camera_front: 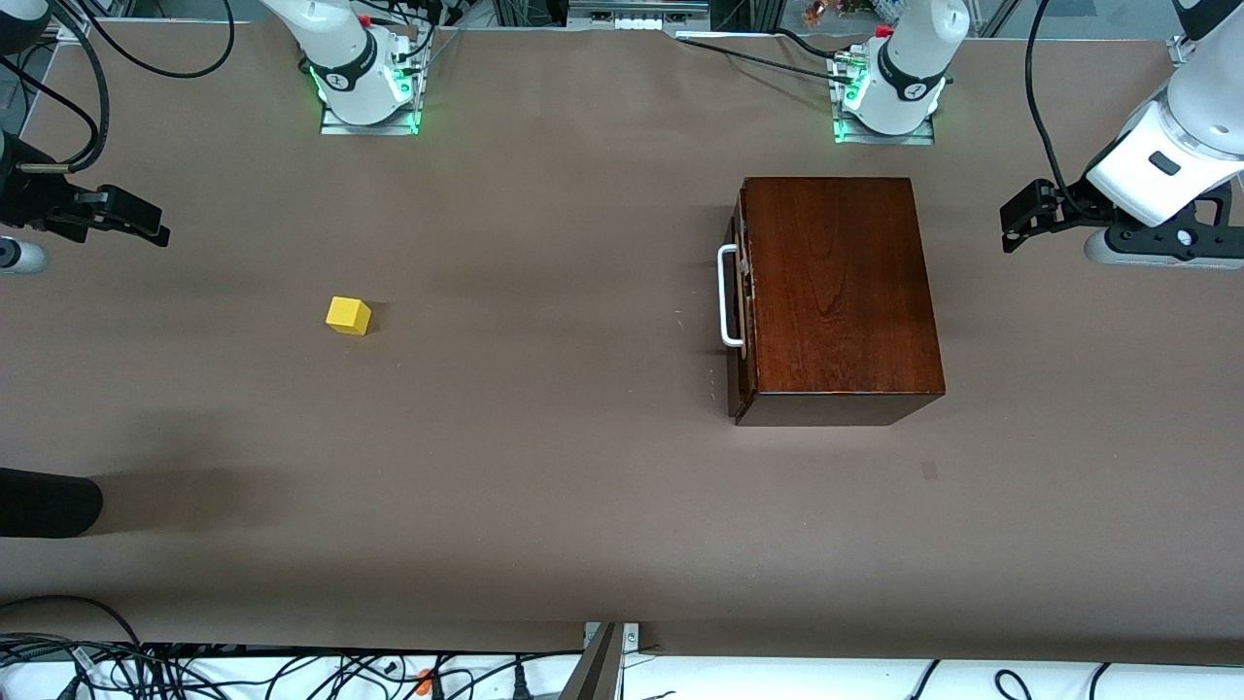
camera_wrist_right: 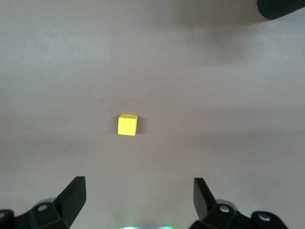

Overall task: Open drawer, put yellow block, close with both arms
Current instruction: 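Reach the left gripper toward the white drawer handle of the box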

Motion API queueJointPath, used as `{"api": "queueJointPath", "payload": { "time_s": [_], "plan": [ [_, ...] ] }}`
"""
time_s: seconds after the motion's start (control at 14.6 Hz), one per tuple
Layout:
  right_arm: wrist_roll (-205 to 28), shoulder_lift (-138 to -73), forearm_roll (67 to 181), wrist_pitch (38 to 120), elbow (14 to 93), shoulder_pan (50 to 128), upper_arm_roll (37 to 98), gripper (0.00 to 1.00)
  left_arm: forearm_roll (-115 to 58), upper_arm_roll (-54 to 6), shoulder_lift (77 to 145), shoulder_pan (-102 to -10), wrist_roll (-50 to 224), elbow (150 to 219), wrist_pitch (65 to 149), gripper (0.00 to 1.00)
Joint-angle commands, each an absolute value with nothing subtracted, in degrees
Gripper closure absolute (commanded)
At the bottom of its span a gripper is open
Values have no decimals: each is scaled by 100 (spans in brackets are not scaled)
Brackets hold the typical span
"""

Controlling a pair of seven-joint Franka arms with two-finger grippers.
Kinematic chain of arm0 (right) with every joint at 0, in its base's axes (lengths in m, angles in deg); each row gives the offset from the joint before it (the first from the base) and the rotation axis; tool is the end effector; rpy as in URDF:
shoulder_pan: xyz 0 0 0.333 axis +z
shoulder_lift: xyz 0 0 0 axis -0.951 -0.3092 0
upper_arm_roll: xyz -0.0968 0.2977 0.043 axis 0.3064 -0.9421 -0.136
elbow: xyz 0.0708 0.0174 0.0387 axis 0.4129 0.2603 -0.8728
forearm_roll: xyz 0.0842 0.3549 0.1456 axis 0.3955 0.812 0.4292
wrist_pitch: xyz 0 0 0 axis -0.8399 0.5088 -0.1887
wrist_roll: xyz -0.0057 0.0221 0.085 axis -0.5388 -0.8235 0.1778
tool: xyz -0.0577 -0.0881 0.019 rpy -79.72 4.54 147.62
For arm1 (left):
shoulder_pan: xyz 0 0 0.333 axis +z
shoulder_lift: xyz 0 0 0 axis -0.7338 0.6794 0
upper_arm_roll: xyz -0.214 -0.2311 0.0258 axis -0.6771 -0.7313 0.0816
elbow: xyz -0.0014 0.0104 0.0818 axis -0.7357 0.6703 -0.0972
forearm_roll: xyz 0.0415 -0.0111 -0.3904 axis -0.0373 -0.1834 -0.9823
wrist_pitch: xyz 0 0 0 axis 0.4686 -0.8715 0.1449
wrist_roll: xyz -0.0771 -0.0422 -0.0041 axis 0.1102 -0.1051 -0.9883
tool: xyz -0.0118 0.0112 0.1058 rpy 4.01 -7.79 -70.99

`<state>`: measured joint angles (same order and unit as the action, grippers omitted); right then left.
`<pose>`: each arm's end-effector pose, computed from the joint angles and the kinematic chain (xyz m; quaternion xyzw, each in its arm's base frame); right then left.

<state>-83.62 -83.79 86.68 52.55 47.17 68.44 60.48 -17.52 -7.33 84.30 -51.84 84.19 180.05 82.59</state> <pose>0.5577 -0.0231 0.5862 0.9988 -0.0191 -0.0460 0.0028 0.5476 -0.0577 0.5998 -0.9994 0.0270 0.0107 0.0180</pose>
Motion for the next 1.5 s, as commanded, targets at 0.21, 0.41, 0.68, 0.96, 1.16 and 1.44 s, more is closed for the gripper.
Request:
{"api": "queueJointPath", "payload": {
  "time_s": [0.21,0.41,0.68,0.96,1.16,1.44],
  "plan": [
    [-8330,-8368,8706,5251,4680,6794,5992,0,-1961,-753,8532,-5177,8529,17810,7734,0],
    [-8330,-8368,8706,5251,4680,6786,5992,0,-2191,-744,8672,-5108,8451,17775,7716,0],
    [-8330,-8368,8698,5251,4680,6794,5992,0,-2182,-832,8821,-5265,8371,17766,7540,0],
    [-8330,-8368,8706,5251,4680,6794,5992,0,-2191,-1358,9453,-5598,8511,17495,7654,0],
    [-8330,-8368,8698,5251,4680,6786,5983,0,-2129,-1544,10103,-6072,9081,16906,7707,0],
    [-8330,-8368,8689,5251,4680,6794,5983,0,-2120,-1535,10886,-6810,10029,16281,8074,0]
  ]
}}
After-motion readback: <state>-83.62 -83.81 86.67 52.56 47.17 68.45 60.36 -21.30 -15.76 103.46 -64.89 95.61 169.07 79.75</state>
